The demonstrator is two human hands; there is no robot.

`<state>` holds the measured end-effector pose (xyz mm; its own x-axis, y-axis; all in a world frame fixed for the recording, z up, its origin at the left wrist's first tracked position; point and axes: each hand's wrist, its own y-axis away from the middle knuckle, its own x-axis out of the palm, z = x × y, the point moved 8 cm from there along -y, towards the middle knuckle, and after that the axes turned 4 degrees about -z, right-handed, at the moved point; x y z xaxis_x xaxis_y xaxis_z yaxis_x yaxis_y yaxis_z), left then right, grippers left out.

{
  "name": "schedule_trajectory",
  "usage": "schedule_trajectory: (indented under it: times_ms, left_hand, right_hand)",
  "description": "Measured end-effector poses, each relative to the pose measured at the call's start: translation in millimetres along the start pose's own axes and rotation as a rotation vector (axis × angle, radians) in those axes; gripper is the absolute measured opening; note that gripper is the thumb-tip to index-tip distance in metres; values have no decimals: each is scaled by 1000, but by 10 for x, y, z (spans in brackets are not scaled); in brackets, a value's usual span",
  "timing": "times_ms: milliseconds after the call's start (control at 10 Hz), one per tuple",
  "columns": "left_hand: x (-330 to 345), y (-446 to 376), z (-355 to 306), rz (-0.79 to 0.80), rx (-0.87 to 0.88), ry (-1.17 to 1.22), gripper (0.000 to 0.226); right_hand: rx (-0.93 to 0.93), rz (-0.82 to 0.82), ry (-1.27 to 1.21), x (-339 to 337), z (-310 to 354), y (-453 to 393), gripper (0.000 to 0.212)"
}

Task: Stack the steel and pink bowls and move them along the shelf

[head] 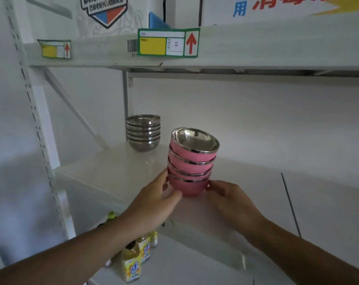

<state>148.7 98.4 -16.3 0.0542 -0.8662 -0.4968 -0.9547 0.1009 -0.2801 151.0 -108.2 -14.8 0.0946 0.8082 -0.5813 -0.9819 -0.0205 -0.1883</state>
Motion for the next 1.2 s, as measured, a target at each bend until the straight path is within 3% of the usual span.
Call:
schedule_trajectory:
  times_ms: [100,300,400,500,800,900,1100,1200]
  left_hand:
    - [12,-325,117,39,-67,26,67]
    - [24,-1003,337,46,-96,-125,90]
    - [78,-1328,388,29,-134,-107,75]
    - [135,-1582,404,19,-117,-83,65]
    - [53,-1891,603,-2,-177,-123,78]
    - [-62,-1809,667,-12,-176,-242,93]
    - [-442,-1361,613,48,3,-703,63]
    - [-694,-1064,514,29,-48,-823,65]
  right_hand:
    - [49,45,-109,-11,-20,-248,26]
    - [58,37,-10,113,-151,-1042,35]
    - [40,51,50,187,-166,-1343,27]
    - [12,53,97,227,-156,-1567,35]
    - [-45,67,135,253,-250,-1817,29]
    - [-52,60,196,202,-293,-1791,51]
    - [-203,78,490,173,17,-1532,57]
    - [-291,103,662,316,335,-1355,59]
